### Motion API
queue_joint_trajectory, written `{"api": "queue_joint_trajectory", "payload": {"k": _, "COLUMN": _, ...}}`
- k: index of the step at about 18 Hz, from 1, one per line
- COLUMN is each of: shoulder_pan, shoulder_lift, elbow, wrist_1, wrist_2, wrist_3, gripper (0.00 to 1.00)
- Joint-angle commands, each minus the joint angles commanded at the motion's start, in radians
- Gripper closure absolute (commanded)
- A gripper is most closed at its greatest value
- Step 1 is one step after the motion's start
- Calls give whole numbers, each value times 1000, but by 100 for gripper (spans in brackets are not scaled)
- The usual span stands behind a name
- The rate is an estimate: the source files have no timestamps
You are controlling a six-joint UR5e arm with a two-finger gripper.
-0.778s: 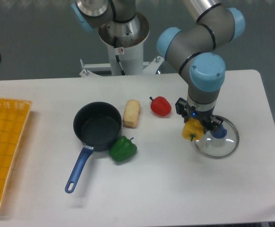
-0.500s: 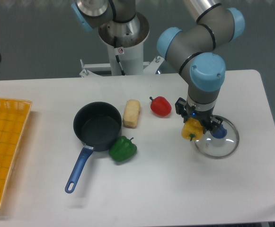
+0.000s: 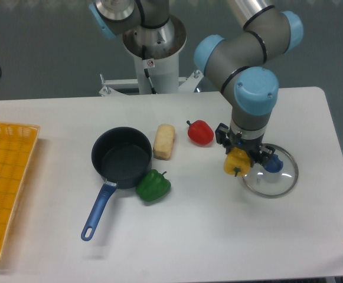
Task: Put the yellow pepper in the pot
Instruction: 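Carry the yellow pepper across the table over the dark saucepan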
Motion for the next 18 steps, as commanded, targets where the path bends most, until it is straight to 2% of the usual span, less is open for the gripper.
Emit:
{"api": "queue_joint_trajectory", "payload": {"k": 9, "shoulder_pan": -212, "shoulder_lift": 8, "elbow": -32, "wrist_1": 0, "wrist_2": 5, "wrist_3": -262, "gripper": 48}}
{"api": "queue_joint_trajectory", "payload": {"k": 18, "shoulder_pan": -417, "shoulder_lift": 23, "elbow": -72, "wrist_1": -14, "wrist_2": 32, "wrist_3": -390, "gripper": 48}}
